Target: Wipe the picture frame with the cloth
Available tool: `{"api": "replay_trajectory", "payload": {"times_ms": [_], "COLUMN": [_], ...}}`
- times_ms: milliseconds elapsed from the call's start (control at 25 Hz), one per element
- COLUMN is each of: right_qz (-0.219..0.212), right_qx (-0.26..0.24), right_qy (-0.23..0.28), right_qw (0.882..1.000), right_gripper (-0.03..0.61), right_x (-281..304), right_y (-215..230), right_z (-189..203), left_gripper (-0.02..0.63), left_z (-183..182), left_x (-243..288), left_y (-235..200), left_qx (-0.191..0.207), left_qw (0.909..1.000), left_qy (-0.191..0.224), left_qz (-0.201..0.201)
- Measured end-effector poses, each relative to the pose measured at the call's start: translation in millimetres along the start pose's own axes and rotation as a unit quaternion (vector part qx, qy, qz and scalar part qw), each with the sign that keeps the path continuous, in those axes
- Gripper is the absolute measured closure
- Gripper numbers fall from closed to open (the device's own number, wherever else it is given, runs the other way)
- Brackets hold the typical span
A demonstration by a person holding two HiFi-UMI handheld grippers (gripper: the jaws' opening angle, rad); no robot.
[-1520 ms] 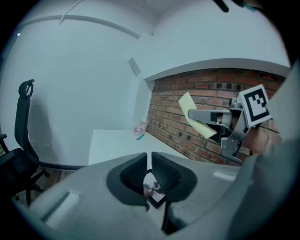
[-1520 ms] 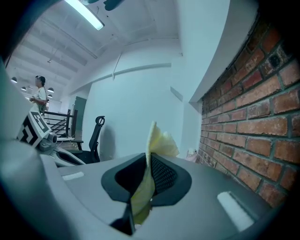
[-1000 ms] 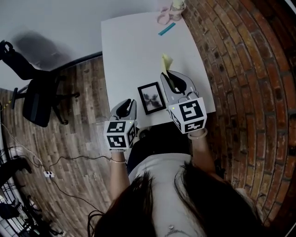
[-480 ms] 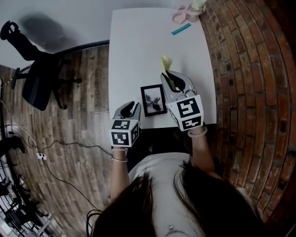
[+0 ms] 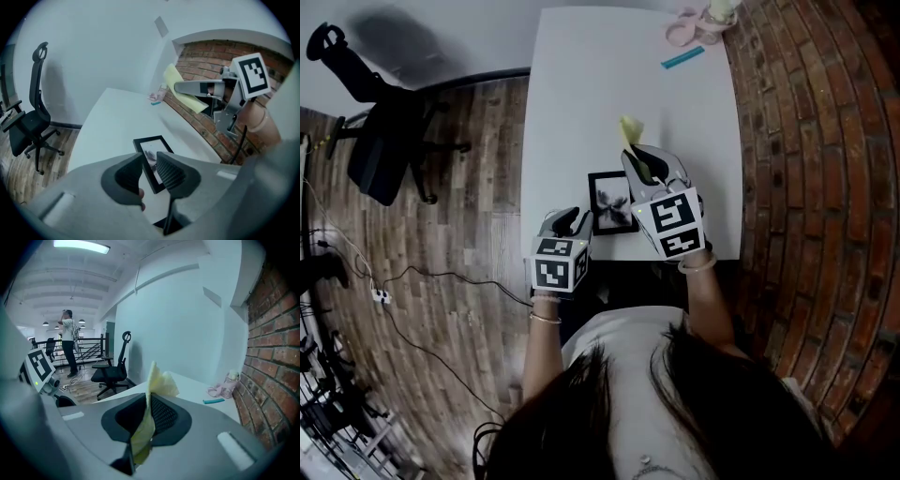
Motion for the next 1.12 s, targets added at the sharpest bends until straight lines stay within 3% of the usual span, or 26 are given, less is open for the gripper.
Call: {"api": "replay_trajectory", "payload": {"times_ms": [520,1120], "right_qz": [-0.069,-0.129], "right_qx": [-0.044,-0.050], "right_qy": [-0.096,-0.137], "right_qw": [0.992,0.981], "right_gripper": [0.541,0.540], "right_x": [36.1,65.1], "right_y": [-13.7,-30.6], "right_z": [38.8,57.5], "left_gripper": [0.509,0.509], "left_z": [21.3,38.0], "left_x": [23.6,34.3], "left_y": [3.6,4.3], "left_qx": [-0.013,-0.037], "left_qw": [0.9984,0.9954], "left_qy": [-0.055,-0.087], "left_qz": [-0.004,-0.015]}}
Point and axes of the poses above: the fingertips, and each gripper's own axes: x forward along the fingers, y to its right, z out of its underside, the point moved 9 cm from there along -x, backward along the fingers, and after that the axes turned 4 degrees about x, right-handed, at the moved point
